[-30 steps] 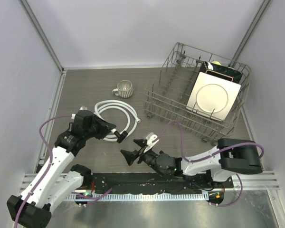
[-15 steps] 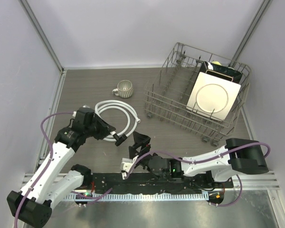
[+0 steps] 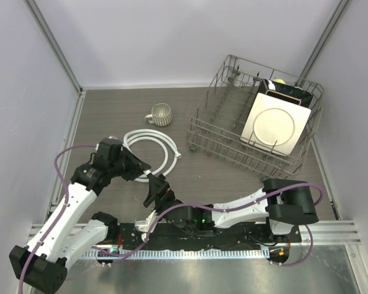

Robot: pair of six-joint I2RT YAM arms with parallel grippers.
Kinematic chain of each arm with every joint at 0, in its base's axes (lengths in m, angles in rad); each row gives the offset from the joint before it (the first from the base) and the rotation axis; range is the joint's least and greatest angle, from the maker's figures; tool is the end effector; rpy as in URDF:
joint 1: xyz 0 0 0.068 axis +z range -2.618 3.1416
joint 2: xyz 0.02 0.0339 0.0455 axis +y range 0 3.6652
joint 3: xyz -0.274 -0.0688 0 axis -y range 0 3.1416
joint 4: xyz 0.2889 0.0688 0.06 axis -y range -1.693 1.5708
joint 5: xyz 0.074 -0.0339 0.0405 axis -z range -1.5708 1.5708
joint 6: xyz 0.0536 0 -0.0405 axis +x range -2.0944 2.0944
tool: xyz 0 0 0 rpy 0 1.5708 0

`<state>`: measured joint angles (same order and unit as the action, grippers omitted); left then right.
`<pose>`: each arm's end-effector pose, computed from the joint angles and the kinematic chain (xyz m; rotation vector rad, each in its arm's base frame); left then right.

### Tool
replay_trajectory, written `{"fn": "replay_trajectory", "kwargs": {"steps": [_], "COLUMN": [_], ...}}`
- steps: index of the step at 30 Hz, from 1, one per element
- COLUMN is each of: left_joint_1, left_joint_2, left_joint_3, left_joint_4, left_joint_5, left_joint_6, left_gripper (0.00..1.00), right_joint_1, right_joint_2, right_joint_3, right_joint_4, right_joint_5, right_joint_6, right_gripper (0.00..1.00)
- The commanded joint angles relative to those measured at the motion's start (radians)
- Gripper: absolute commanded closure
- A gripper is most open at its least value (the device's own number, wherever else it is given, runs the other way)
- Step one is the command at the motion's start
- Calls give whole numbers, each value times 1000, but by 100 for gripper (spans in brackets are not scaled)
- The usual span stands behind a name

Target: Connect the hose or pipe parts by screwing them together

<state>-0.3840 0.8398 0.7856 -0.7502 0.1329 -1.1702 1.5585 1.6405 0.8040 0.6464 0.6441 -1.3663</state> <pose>0.1985 -0.0879 0.2702 -0.9156 2.3870 -0.8437 0.0370 0.3915 0.1905 -1.6186 0.6415 -0.4245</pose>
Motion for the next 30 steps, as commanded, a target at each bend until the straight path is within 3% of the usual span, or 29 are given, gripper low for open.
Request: {"fn": "replay_trajectory", "kwargs": {"steps": [1,3,4,7,12,16,20,21,30], "left_joint_1": [-4,-4,-4,-4,-6,-6,-4,-4,-4], "left_joint_2": [-28,-33,-41,-63,-126,-208,-249,-255,-291], "left_joint_3": [35,35,32,15,-54,-115,-127,-134,-200], "left_joint_4": [41,41,48,74,211,313,325,351,379], "left_joint_5": [59,59,59,62,79,50,16,23,-2], "left_joint_6": [-6,-12,-17,-48,-124,-190,-190,-194,-198], "left_gripper": [100,100,100,100,100,100,100,100,100], "right_joint_1": [-14,-24,-34,-43,-60,-86,-136,-167,-322], "right_joint_2": [36,67,76,87,81,62,-1,-10,-50], "right_joint_3": [67,75,78,67,63,44,-6,-14,-207], "right_joint_4": [9,54,76,186,305,348,335,335,556], "right_joint_5": [-21,-3,6,57,150,232,104,76,-142], "right_joint_6": [-34,-11,10,133,560,942,1306,1437,1992], "right_gripper": [17,30,47,69,87,91,92,97,99]}}
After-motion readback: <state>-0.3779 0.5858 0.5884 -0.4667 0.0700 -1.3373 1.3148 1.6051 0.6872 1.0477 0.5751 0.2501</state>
